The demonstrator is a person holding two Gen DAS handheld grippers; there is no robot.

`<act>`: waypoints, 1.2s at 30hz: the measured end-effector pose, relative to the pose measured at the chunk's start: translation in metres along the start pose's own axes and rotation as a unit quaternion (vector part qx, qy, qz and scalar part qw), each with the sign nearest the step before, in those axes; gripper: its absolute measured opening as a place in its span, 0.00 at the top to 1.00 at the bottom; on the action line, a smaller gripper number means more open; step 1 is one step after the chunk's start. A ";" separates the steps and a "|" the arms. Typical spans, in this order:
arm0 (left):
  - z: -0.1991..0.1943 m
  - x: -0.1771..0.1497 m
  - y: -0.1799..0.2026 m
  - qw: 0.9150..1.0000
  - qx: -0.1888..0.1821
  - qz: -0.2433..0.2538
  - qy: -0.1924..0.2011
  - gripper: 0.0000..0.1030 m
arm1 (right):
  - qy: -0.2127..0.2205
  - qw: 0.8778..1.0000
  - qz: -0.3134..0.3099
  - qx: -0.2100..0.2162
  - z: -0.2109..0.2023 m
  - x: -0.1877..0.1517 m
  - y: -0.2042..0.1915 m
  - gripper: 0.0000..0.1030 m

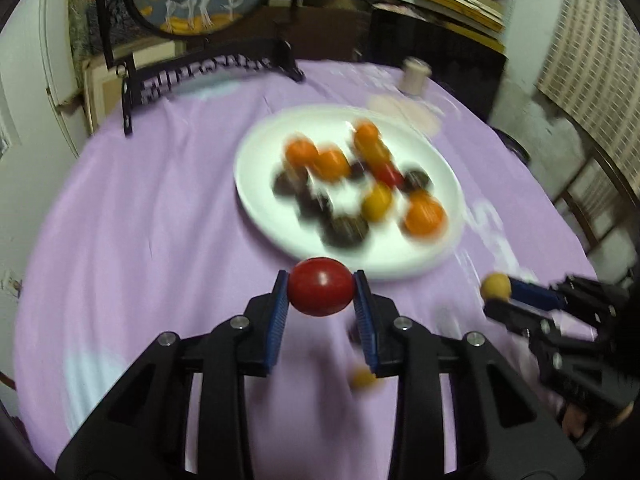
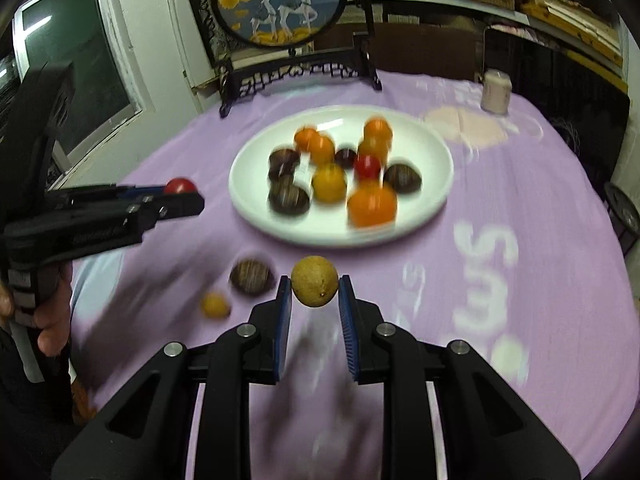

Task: Organize fruits
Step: 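Carry both fruits onto the white plate and release them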

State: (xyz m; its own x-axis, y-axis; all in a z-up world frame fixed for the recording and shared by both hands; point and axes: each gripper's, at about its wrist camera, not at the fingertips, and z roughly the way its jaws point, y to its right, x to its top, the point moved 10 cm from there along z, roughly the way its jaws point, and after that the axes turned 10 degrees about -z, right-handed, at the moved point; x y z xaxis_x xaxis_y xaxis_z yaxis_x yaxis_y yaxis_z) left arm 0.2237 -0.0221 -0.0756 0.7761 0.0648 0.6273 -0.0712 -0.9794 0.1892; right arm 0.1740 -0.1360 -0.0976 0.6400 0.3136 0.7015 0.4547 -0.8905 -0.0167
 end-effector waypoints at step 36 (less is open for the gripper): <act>0.001 0.017 -0.046 0.996 -0.013 -0.066 0.056 0.42 | 0.001 1.000 -0.011 0.016 0.011 -0.013 -0.041 0.55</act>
State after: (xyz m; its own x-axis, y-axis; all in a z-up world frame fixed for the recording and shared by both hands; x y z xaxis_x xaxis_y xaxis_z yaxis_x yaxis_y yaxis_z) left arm 0.2406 0.0242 -0.0744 0.7047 0.2154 0.6760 0.0101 -0.9558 0.2940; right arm 0.1537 -0.0998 -0.1143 0.6284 0.3321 0.7034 0.4882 -0.8724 -0.0243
